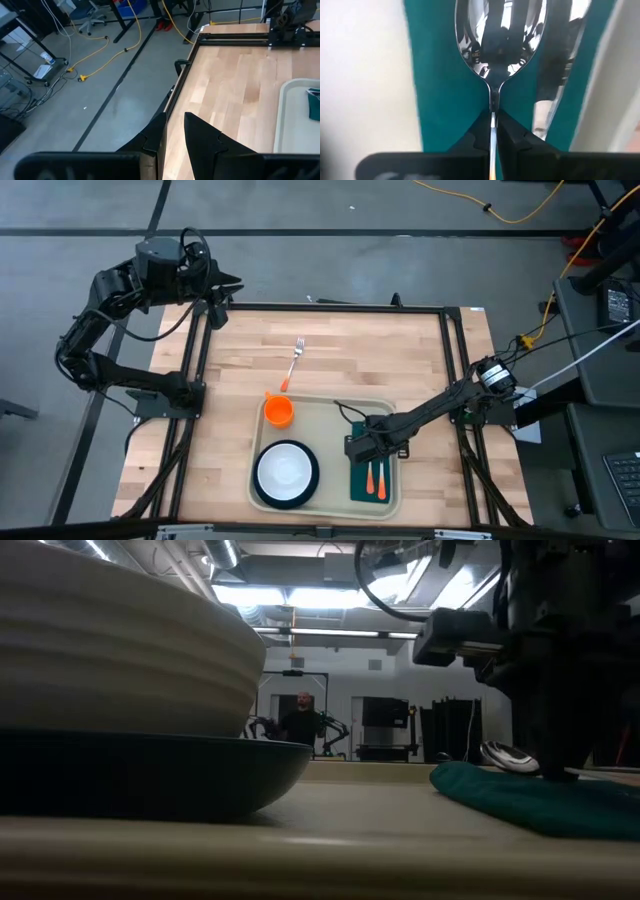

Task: Set up tray
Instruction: Put the spoon on the napkin to the left of the knife

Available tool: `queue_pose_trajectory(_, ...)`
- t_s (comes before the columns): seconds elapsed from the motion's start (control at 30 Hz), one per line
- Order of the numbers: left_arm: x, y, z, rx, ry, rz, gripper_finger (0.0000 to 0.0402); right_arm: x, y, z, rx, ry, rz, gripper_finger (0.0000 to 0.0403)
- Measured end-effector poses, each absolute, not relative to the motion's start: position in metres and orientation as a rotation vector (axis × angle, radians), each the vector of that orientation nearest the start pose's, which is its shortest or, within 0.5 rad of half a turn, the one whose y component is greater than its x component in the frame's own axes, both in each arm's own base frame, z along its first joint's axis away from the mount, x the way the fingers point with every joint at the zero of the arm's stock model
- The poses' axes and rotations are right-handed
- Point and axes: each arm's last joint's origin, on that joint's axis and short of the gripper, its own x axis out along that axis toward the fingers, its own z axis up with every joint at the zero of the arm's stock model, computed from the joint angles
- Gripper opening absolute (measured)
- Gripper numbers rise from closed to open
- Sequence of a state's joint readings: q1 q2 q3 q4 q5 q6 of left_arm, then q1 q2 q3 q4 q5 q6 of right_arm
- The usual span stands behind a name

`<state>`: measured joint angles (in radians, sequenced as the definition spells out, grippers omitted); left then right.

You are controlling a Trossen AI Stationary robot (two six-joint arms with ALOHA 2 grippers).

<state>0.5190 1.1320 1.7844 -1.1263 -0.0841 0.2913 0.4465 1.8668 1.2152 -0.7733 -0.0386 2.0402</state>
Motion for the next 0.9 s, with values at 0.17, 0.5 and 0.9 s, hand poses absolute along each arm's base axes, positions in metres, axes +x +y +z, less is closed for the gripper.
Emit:
queue_pose_trajectory(0.17, 0.131, 0.078, 0.495, 0.173, 0.551, 0.518, 0.0061, 0.309, 0.149, 0.160, 1.358, 1.181, -1.079, 0.0015)
queue_pose_trajectory(0.5, 0.131, 0.078, 0.495, 0.175, 0.551, 0.517, 0.0061, 0.309, 0.149, 0.157, 1.346, 1.190, -1.096, 0.0015)
queue_pose_trajectory(0.9, 0.131, 0.078, 0.495, 0.182, 0.554, 0.515, 0.0061, 0.316, 0.155, 0.140, 1.382, 1.247, -1.076, 0.0070)
